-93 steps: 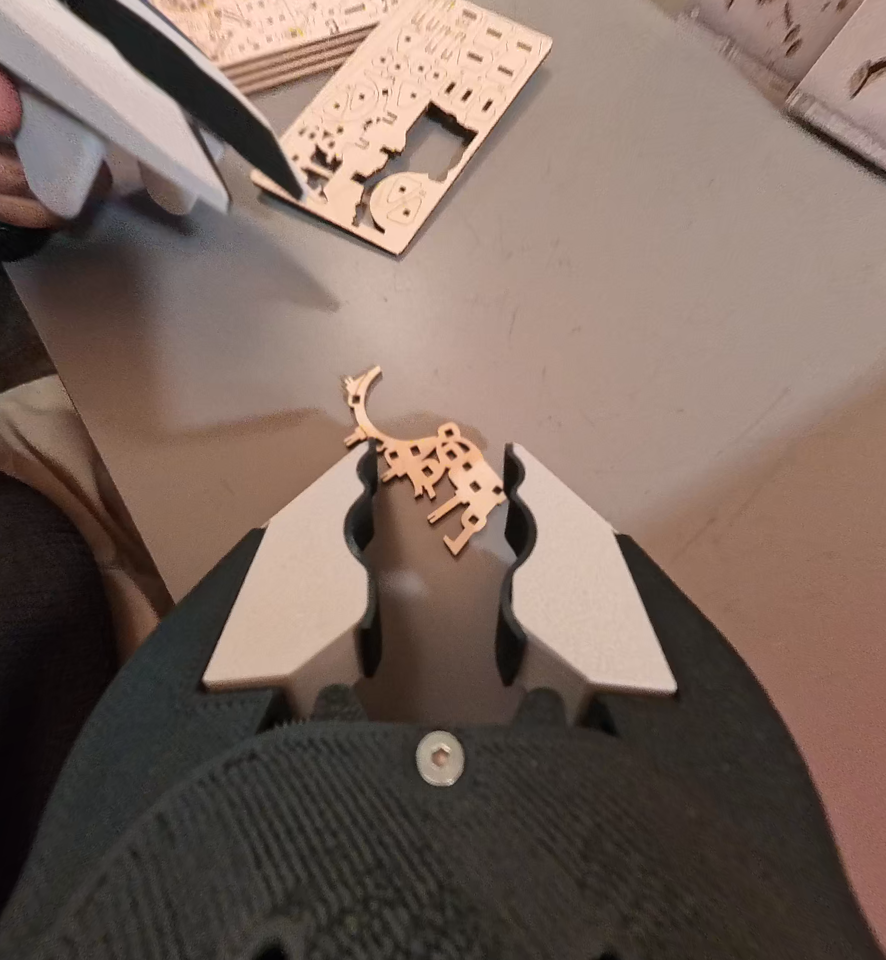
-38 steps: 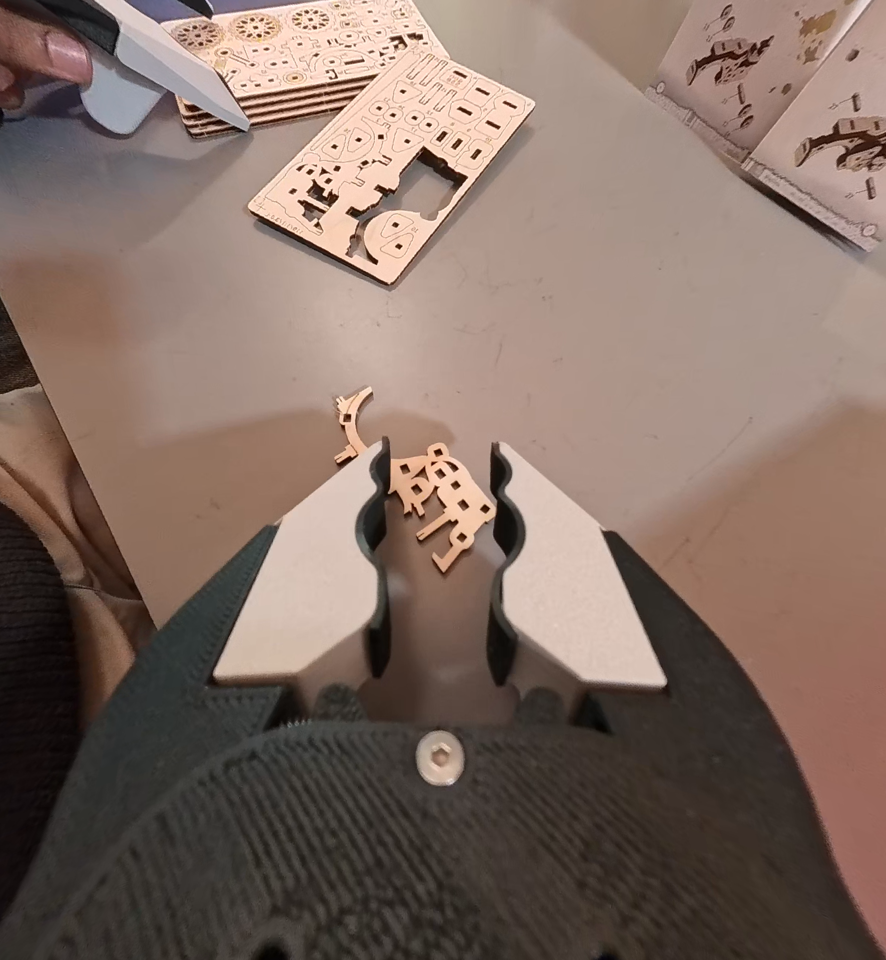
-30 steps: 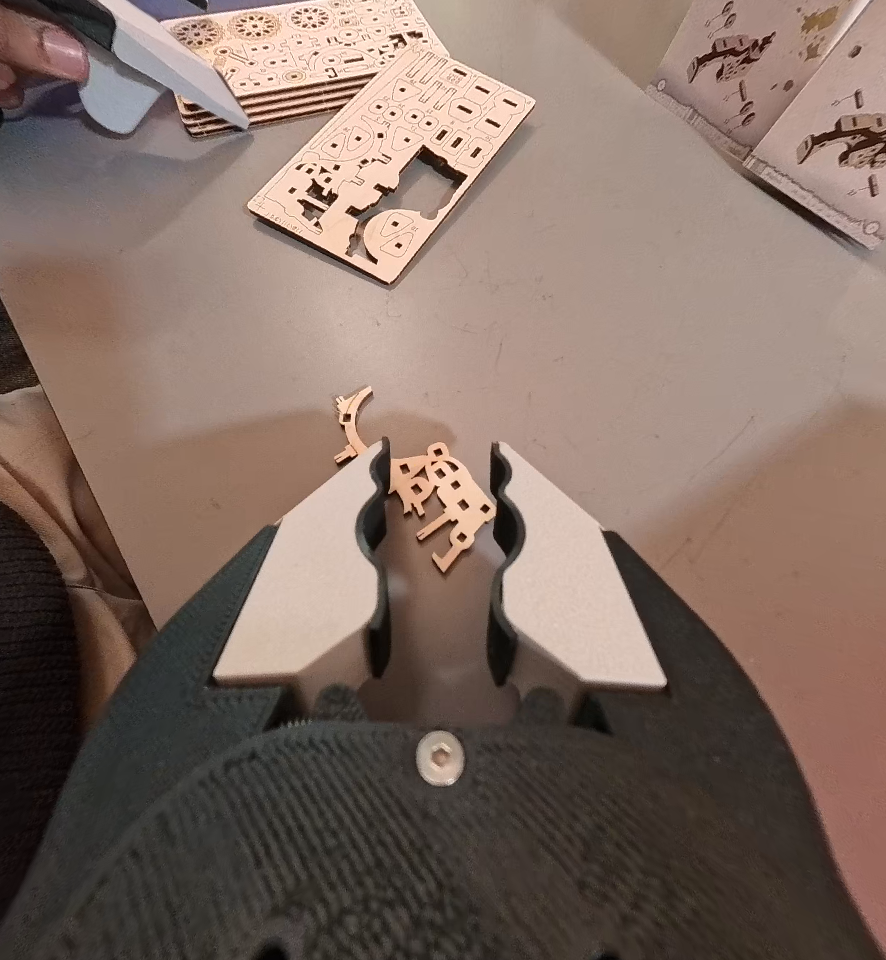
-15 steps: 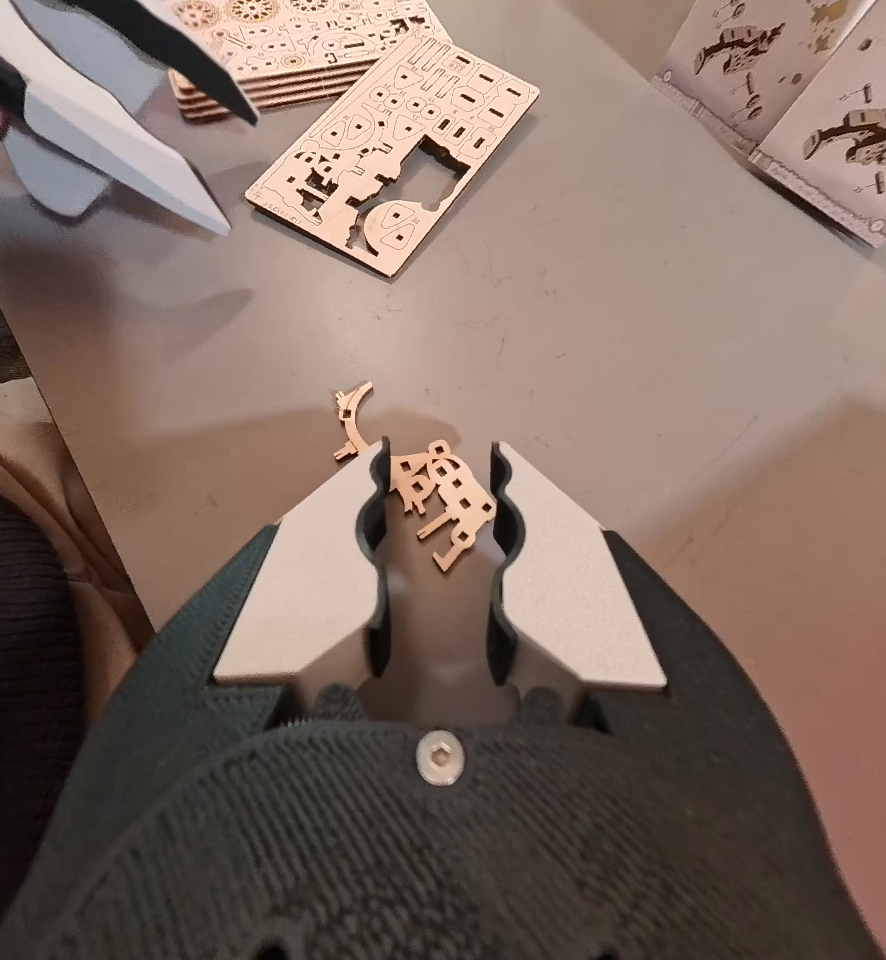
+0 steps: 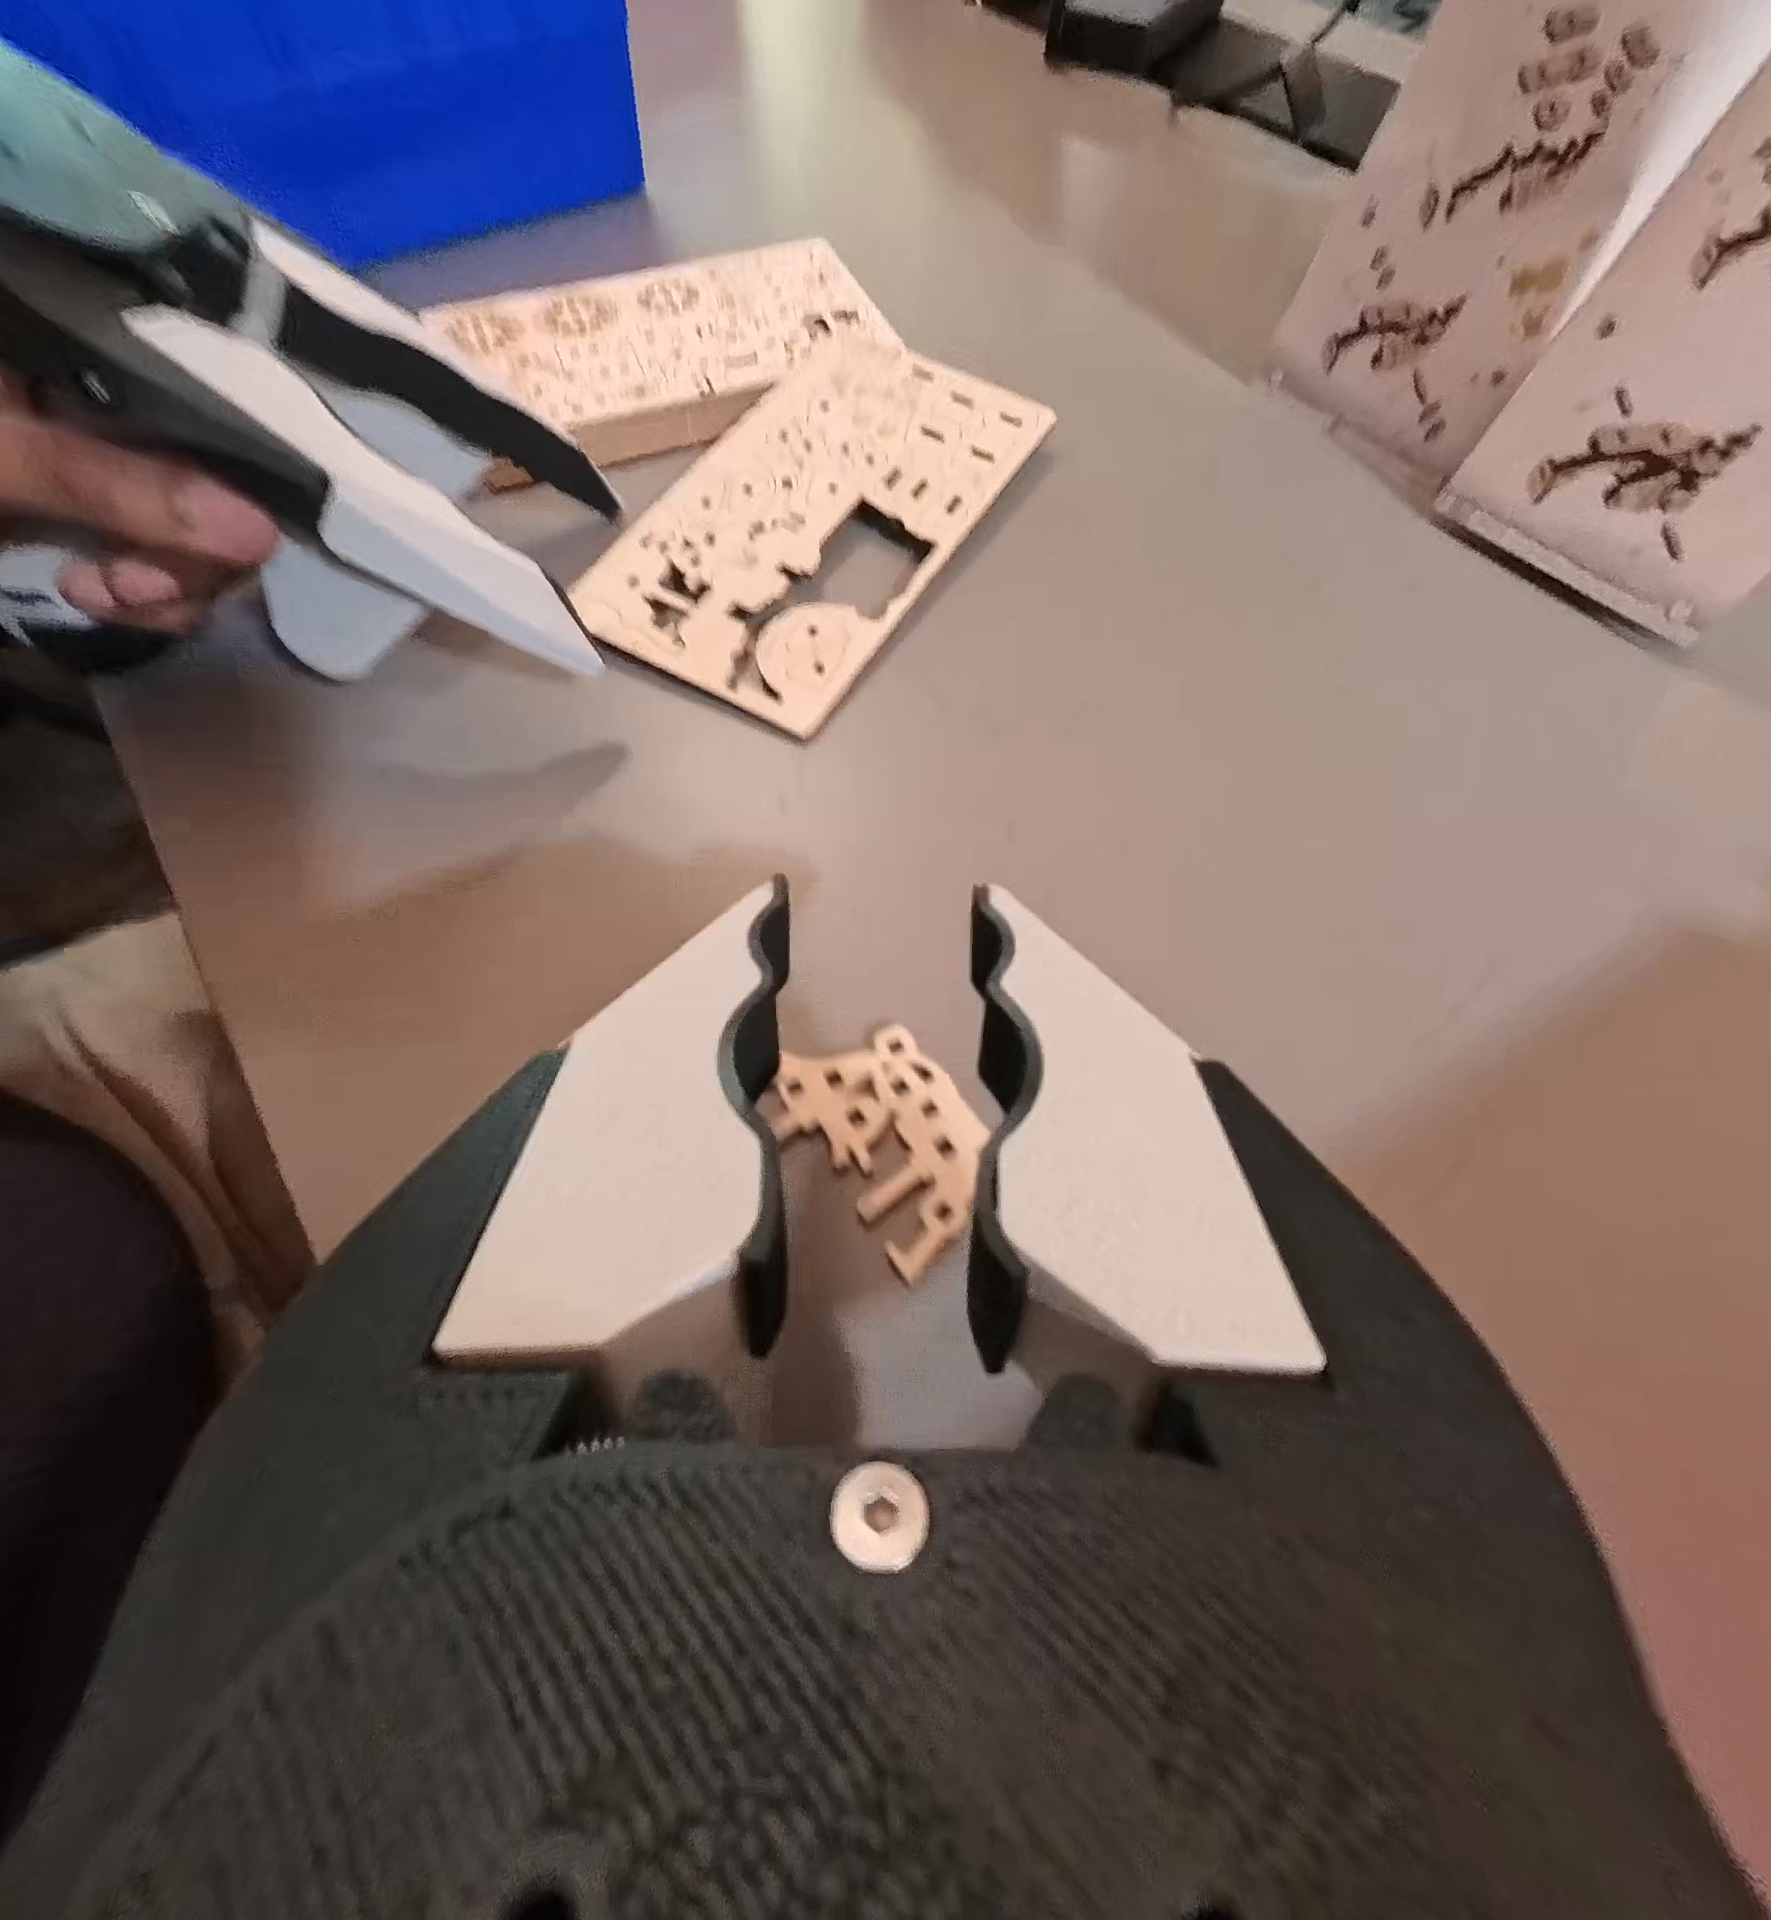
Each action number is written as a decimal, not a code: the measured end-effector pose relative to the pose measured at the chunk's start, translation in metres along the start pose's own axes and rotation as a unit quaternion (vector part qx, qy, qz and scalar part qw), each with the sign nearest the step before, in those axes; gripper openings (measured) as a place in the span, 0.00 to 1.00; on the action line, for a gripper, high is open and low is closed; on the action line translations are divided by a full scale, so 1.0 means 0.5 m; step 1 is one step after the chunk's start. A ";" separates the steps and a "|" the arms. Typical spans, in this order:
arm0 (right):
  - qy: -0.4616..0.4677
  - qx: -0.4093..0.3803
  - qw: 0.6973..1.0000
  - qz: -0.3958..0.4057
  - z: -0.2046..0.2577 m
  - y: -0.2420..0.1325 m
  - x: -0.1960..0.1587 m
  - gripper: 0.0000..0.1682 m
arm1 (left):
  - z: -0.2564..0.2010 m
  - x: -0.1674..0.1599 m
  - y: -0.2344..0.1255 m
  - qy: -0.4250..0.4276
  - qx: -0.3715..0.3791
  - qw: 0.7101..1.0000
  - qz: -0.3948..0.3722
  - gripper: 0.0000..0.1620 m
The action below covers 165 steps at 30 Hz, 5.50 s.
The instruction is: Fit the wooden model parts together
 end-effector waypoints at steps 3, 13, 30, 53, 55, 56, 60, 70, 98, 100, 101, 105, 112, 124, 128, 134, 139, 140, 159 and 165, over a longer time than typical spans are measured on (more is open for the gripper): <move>0.011 0.039 0.999 -0.023 0.022 0.033 0.040 0.22 | 0.000 0.002 0.001 -0.012 -0.010 1.000 -0.004 0.53; -0.034 0.044 0.992 0.111 0.029 0.191 0.062 0.28 | -0.007 0.002 -0.003 -0.033 -0.050 0.998 -0.010 0.53; -0.037 0.071 0.986 0.149 0.055 0.191 0.040 0.24 | 0.028 0.024 -0.028 -0.193 -0.204 0.956 -0.080 0.33; -0.173 0.031 0.984 -0.033 0.090 0.091 0.164 0.16 | 0.051 0.060 -0.108 -0.117 -0.266 0.946 -0.145 0.01; -0.214 -0.009 0.975 -0.050 0.089 0.070 0.186 0.18 | 0.034 0.066 -0.124 -0.097 -0.301 0.938 -0.140 0.01; -0.233 -0.026 0.971 -0.049 0.089 0.062 0.193 0.19 | 0.022 0.069 -0.133 -0.087 -0.324 0.932 -0.137 0.01; -0.260 -0.019 0.965 -0.008 0.103 0.039 0.205 0.22 | -0.018 0.073 -0.158 -0.045 -0.362 0.923 -0.120 0.01; -0.098 0.262 0.955 0.095 0.168 0.000 0.170 0.16 | -0.034 0.081 -0.219 -0.026 -0.466 0.874 -0.133 0.01; 0.208 0.266 0.932 -0.130 0.109 0.000 0.049 0.19 | -0.108 0.022 -0.100 -0.128 -0.486 0.863 -0.057 0.00; 0.204 0.251 0.935 -0.142 0.097 -0.004 0.051 0.19 | -0.115 0.015 -0.096 -0.119 -0.487 0.864 -0.039 0.00; 0.210 0.248 0.935 -0.144 0.093 -0.003 0.049 0.19 | -0.118 0.012 -0.093 -0.117 -0.488 0.865 -0.031 0.00; 0.230 0.263 0.928 -0.127 0.095 0.008 0.036 0.18 | -0.129 0.000 -0.081 -0.108 -0.485 0.868 0.000 0.00; 0.201 0.266 0.939 -0.088 0.110 0.026 0.021 0.07 | -0.134 -0.013 -0.070 -0.091 -0.473 0.876 0.025 0.00; 0.233 0.269 0.931 -0.077 0.108 0.040 0.013 0.07 | -0.138 -0.024 -0.058 -0.084 -0.458 0.884 0.044 0.00; 0.249 0.284 0.922 -0.088 0.108 0.038 0.017 0.03 | -0.133 -0.021 -0.054 -0.102 -0.454 0.884 0.035 0.05; 0.259 0.290 0.917 -0.093 0.107 0.038 0.018 0.02 | -0.129 -0.018 -0.054 -0.108 -0.450 0.886 0.024 0.07; 0.258 0.290 0.917 -0.094 0.105 0.039 0.017 0.02 | -0.124 -0.014 -0.055 -0.120 -0.455 0.882 0.016 0.06; 0.257 0.290 0.917 -0.093 0.105 0.039 0.017 0.03 | -0.124 -0.014 -0.056 -0.120 -0.457 0.881 0.016 0.05; 0.233 0.264 0.933 -0.071 0.099 0.051 0.010 0.06 | -0.123 -0.019 -0.050 -0.119 -0.448 0.886 0.027 0.00; 0.234 0.255 0.936 -0.070 0.098 0.054 0.010 0.06 | -0.121 -0.020 -0.047 -0.120 -0.446 0.886 0.024 0.01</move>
Point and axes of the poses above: each gripper's, where its closed fingertips meet, y out along the fingers, x out of its top, z = x × y across the jaws, the point moved 7 cm from there along -y, back along the fingers, and after that the axes turned 8 degrees about x, right-handed, at the moved point
